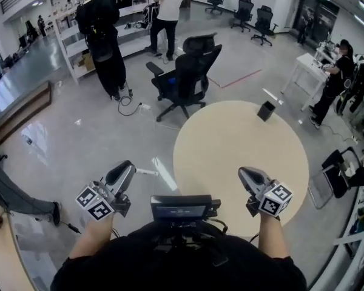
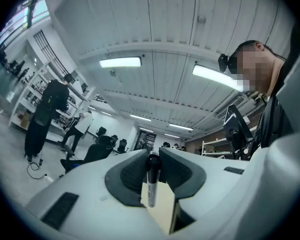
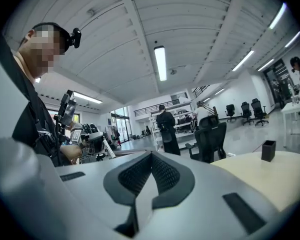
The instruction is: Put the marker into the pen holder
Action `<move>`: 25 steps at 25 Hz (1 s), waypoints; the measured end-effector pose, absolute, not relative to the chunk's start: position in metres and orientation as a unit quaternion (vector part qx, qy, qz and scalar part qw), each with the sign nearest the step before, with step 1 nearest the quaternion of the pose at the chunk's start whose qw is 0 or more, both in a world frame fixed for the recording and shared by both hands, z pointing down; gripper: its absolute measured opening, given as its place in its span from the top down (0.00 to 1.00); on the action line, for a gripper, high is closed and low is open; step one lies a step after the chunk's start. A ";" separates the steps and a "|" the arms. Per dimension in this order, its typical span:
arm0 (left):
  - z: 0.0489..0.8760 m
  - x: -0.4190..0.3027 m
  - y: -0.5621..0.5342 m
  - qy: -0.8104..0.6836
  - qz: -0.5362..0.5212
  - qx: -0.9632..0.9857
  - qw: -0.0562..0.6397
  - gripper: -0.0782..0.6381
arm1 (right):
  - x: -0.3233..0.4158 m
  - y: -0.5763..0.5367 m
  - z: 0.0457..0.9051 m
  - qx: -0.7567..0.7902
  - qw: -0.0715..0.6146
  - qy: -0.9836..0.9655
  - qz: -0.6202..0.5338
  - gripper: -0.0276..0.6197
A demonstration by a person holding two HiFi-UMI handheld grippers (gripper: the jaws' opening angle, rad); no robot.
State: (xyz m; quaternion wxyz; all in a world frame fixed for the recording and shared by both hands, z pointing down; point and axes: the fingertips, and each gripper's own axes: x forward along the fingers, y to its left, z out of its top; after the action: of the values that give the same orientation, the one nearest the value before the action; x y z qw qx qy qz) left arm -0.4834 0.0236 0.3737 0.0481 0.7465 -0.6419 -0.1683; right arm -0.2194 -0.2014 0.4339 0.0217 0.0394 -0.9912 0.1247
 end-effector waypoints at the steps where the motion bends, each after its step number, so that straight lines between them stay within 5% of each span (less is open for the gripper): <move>1: 0.376 -0.483 0.001 -0.634 -0.165 0.754 0.051 0.79 | -0.216 -0.216 0.439 0.048 0.018 -0.991 0.126 0.95; 16: 0.398 -0.413 -0.243 -0.473 -0.139 0.863 0.109 0.79 | -0.129 -0.336 0.479 0.201 -0.002 -0.968 0.152 0.95; 25: 0.384 -0.456 -0.337 -0.368 -0.150 0.912 0.104 0.79 | -0.138 -0.343 0.447 0.328 0.007 -0.936 0.127 0.95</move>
State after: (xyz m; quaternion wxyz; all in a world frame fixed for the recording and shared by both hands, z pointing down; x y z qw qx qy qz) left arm -0.4564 -0.3373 0.3837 0.1041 0.9118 -0.3676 -0.1504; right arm -0.1377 -0.3427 0.4468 0.0067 0.3281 -0.9360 0.1274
